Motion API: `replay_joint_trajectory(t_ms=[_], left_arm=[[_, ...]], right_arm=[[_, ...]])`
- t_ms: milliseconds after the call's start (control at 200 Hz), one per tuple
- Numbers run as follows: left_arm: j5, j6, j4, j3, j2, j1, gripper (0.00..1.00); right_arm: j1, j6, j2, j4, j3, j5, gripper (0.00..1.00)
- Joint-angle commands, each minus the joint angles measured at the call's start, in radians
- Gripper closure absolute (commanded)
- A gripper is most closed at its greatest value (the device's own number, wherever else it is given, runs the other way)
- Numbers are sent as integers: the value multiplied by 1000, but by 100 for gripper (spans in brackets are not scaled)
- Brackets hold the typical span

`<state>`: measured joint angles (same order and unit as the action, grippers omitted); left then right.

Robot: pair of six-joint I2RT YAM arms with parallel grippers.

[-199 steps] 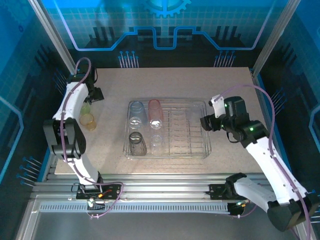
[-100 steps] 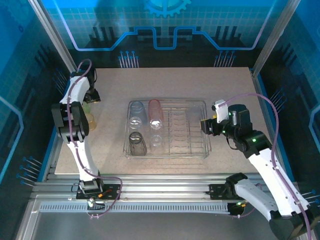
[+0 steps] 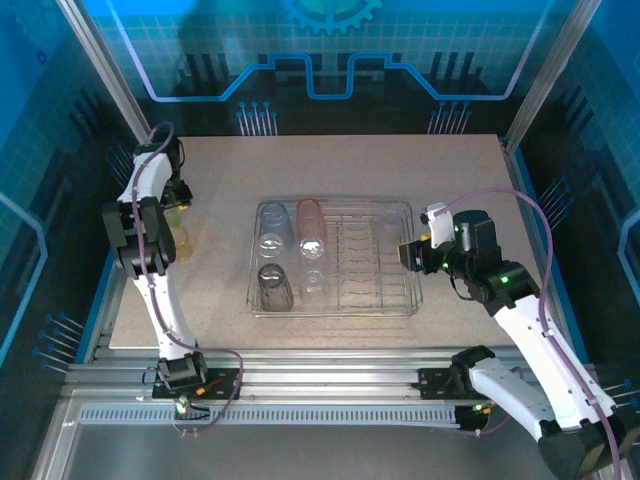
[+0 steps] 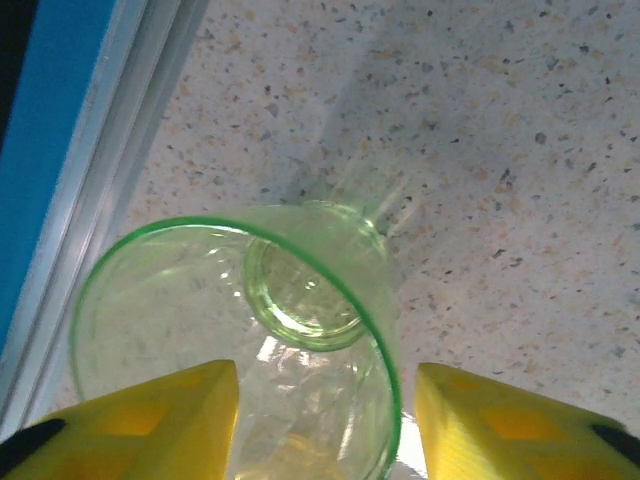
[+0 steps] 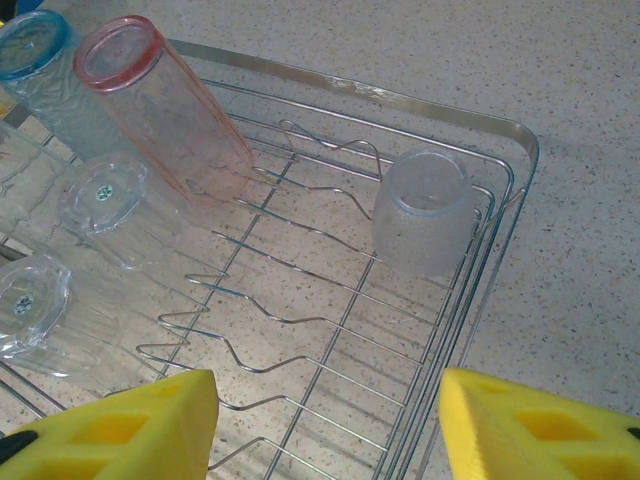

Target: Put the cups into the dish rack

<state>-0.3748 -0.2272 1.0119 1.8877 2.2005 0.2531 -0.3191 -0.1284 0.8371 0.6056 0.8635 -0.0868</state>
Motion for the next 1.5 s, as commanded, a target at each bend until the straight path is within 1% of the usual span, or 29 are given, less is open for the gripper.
replay_joint_trajectory(t_ms=[0, 130, 160, 345, 520, 635, 745, 780, 866, 991, 1051, 1166, 1251, 1321, 1406, 1456, 1496], left_arm=[[34, 20, 20, 42, 41, 3, 60], [36, 13, 31, 53, 56, 2, 73], [37, 11, 30, 53, 55, 2, 78], [59, 0, 19, 25, -9, 0, 100], [108, -5, -15, -34, -142, -5, 100], [198, 1, -70, -90, -280, -19, 100], [297, 7, -132, -152, -444, -58, 100], [341, 5, -161, -179, -503, -75, 100], [474, -12, -227, -250, -635, -121, 100], [670, -90, -304, -351, -793, -188, 100], [767, -148, -360, -408, -856, -218, 100], [929, -276, -510, -523, -958, -289, 100], [1033, -353, -628, -588, -999, -359, 100], [1100, -409, -740, -634, -1018, -422, 100], [1161, -464, -866, -674, -1030, -492, 100], [1181, -492, -944, -703, -1038, -528, 100], [1191, -515, -1005, -729, -1046, -554, 100]], right_arm=[[13, -12, -10, -15, -10, 1, 40], [13, -11, -6, -13, -10, -3, 40], [12, -13, -7, -13, -11, -2, 40], [13, -19, -10, -28, -22, -11, 40], [14, -33, -53, -54, -50, -25, 40], [15, -21, -129, -87, -82, -29, 39], [21, -30, -203, -83, -84, -7, 36], [24, -36, -216, -64, -73, 3, 33], [40, -58, -227, 26, -7, 28, 21], [83, -40, -200, 155, 105, -29, 2], [110, -32, -188, 199, 147, -46, 0], [185, -30, -157, 238, 219, -178, 0], [244, -72, -121, 220, 255, -341, 0], [278, -139, -93, 161, 268, -486, 0], [284, -258, -50, 52, 272, -620, 0], [272, -343, -23, -13, 269, -680, 5], [244, -383, 1, -46, 273, -703, 6]])
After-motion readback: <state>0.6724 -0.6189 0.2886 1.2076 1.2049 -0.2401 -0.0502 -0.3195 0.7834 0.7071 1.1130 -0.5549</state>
